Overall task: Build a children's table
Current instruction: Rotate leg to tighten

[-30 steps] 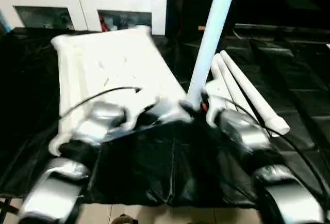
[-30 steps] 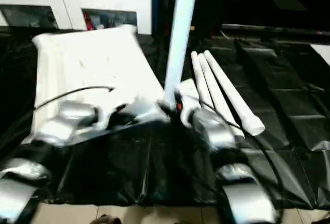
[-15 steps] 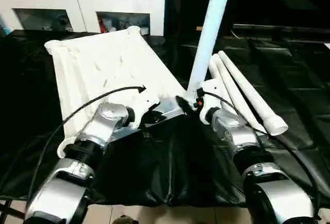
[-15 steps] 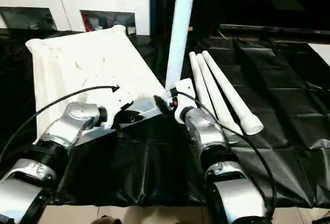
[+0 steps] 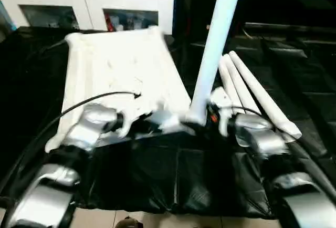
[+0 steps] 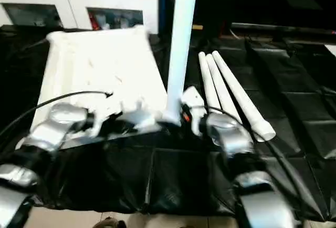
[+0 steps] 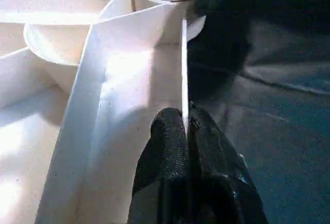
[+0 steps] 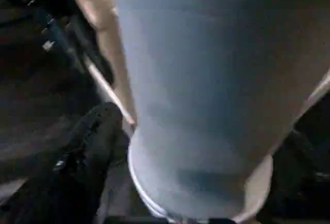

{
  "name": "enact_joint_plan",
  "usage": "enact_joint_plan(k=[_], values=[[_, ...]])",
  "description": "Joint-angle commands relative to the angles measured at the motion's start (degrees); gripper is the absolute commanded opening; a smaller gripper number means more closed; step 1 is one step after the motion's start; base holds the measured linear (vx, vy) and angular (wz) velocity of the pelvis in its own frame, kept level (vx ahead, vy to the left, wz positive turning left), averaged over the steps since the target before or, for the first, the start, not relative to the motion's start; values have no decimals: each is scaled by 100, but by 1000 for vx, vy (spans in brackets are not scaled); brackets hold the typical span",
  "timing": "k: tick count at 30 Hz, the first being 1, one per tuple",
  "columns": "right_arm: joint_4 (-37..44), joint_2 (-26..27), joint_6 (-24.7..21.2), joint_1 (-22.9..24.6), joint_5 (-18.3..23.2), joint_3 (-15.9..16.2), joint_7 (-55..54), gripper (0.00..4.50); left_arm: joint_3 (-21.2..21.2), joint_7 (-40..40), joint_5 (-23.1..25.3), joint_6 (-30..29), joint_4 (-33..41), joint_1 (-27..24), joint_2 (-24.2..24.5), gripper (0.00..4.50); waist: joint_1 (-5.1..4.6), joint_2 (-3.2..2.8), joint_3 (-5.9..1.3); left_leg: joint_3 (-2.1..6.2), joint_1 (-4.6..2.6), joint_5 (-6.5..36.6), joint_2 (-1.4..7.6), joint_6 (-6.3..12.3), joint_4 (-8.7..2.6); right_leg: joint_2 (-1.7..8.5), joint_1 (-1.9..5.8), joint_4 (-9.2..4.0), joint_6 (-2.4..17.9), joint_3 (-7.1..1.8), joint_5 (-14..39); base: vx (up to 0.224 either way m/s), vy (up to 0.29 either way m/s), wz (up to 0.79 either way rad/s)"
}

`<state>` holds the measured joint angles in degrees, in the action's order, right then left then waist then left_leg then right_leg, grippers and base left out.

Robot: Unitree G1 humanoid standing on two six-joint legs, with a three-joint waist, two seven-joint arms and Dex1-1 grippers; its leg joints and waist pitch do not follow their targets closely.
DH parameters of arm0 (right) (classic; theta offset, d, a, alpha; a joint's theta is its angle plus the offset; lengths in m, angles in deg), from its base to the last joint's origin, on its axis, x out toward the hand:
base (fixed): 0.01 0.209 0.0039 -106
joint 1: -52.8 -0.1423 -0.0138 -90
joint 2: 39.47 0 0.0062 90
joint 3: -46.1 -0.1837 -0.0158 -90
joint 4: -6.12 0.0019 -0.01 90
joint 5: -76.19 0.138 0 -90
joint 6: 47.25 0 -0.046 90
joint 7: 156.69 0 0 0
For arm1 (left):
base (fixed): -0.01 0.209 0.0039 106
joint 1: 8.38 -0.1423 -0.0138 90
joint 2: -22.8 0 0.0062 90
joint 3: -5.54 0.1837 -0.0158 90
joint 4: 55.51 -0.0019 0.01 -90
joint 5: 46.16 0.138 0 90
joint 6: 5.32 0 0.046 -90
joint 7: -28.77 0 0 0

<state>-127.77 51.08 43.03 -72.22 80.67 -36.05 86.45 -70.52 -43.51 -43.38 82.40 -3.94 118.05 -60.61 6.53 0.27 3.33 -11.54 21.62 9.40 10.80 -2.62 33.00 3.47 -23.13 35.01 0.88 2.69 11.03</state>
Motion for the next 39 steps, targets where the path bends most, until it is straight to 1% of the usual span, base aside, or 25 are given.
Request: enact_joint_plan(k=[1,4,5,9,14,15,16,18,19,20,21,22,23,24,25,27,28,29,30,31,33,35,36,37,39], values=[[199,14,-99,71,2,306,455,359,108,-185,-212,154,161,38,-66,0,6,-2,-378,123,-136,1325,305,187,-345,492,253,-403,1342,-254,1028,0,0,0],[239,-22,-133,65,15,335,633,332,177,-272,-112,217,98,43,36,0,7,-11,-381,130,-127,1330,307,165,-347,497,254,-402,1339,-257,1029,0,0,0],[271,-28,-152,76,13,355,689,325,197,-288,-65,260,68,46,70,0,12,-19,-390,130,-132,1273,310,166,-343,493,250,-387,1366,-254,923,0,0,0],[375,-9,-276,136,52,400,818,289,169,-386,-77,292,24,60,92,0,23,-12,-400,127,-124,1161,305,191,-334,491,263,-360,1408,-248,682,0,0,0],[384,68,-361,167,114,352,707,278,163,-345,-69,280,-17,93,77,0,22,-27,-400,131,-126,1214,305,154,-335,498,265,-365,1422,-245,760,0,0,0],[230,342,-412,142,131,111,-26,277,80,106,-37,60,-144,198,-92,0,19,-17,-394,126,-126,1224,303,141,-336,495,259,-367,1415,-248,777,0,0,0],[179,416,-416,129,124,43,-238,277,49,242,-31,-9,-182,231,-145,0,11,-25,-380,123,-129,1266,303,115,-344,492,242,-377,1412,-251,844,0,0,0],[90,553,-403,100,127,-75,-596,276,-41,511,-54,-164,-256,305,-266,0,-17,-15,-371,137,-151,1462,296,-26,-360,516,237,-418,1334,-254,1286,0,0,0],[-5,670,-466,52,115,-177,-974,276,-119,670,-101,-263,-294,358,-369,0,-18,-15,-369,146,-158,1493,293,-48,-363,523,234,-432,1309,-256,1387,0,0,0],[-203,847,-476,-40,48,-283,-1590,276,-210,996,-113,-405,-352,450,-526,0,-49,1,-361,152,-148,1473,290,-103,-373,529,228,-429,1289,-263,1467,0,0,0],[-403,1010,-486,-134,-12,-374,-2159,276,-281,1275,-123,-532,-398,530,-672,0,-72,4,-366,172,-161,1550,280,-161,-381,545,235,-453,1235,-258,1662,0,0,0],[-403,1010,-486,-134,-12,-374,-2159,276,-281,1275,-123,-532,-398,530,-672,0,-100,13,-358,174,-147,1554,265,-173,-385,535,235,-458,1208,-259,1730,0,0,0],[-677,1257,-494,-279,-59,-480,-2864,276,-339,1684,-95,-664,-430,615,-879,0,-106,1,-363,174,-162,1572,263,-168,-378,543,226,-484,1142,-261,1851,0,0,0],[-921,1518,-468,-430,-109,-581,-3532,276,-341,2066,-16,-722,-449,666,-1073,0,-143,1,-352,179,-176,1593,262,-201,-383,541,200,-502,1135,-270,1912,0,0,0],[-1021,1647,-442,-504,-119,-643,-3824,276,-309,2222,47,-715,-445,665,-1158,0,-151,3,-343,177,-178,1628,252,-197,-384,540,200,-520,1114,-268,1999,0,0,0],[-1099,1822,-360,-588,-94,-708,-4021,276,-241,2388,125,-680,-416,626,-1291,0,-157,17,-323,177,-190,1789,239,-148,-383,533,183,-577,968,-265,2332,0,0,0],[-1106,1876,-302,-606,-118,-714,-4060,276,-223,2422,135,-692,-402,600,-1340,0,-155,37,-322,173,-184,1811,237,-122,-380,538,188,-592,917,-268,2417,0,0,0],[-1109,1889,-286,-611,-126,-718,-4075,331,-216,2430,141,-695,-400,590,-1352,0,-142,16,-326,185,-191,1826,248,-106,-383,552,175,-603,853,-270,2546,0,0,0],[-1109,1913,-260,-619,-130,-729,-4080,345,-196,2436,159,-688,-400,573,-1368,0,-149,13,-325,192,-188,1862,250,-98,-394,538,173,-607,818,-263,2581,0,0,0],[-1123,1922,-196,-640,-127,-735,-3983,345,-159,2413,197,-654,-389,534,-1350,0,-156,8,-326,200,-183,1906,259,-103,-408,532,173,-601,810,-261,2537,0,0,0],[-1164,1917,-159,-662,-133,-736,-3961,372,-154,2407,208,-647,-378,525,-1334,0,-161,3,-339,206,-165,1860,267,-112,-425,520,191,-568,849,-258,2302,0,0,0],[-1175,1820,-70,-674,-170,-712,-3848,388,-163,2259,192,-583,-313,490,-1223,0,-162,6,-336,192,-179,1907,265,-109,-421,517,173,-560,918,-266,2154,0,0,0],[-1160,1790,-44,-667,-181,-695,-3784,395,-163,2205,189,-561,-295,478,-1189,0,-163,8,-336,190,-175,1929,261,-95,-415,525,181,-559,943,-271,2144,0,0,0],[-1146,1762,-20,-661,-192,-678,-3722,407,-163,2153,186,-539,-276,467,-1156,0,-157,-6,-337,193,-173,1925,262,-86,-415,533,183,-560,950,-275,2137,0,0,0],[-1005,1592,-4,-581,-200,-584,-3258,407,-127,1772,126,-403,-156,381,-983,0,-153,-6,-343,195,-159,1865,260,-54,-414,534,202,-553,964,-273,2071,0,0,0]])
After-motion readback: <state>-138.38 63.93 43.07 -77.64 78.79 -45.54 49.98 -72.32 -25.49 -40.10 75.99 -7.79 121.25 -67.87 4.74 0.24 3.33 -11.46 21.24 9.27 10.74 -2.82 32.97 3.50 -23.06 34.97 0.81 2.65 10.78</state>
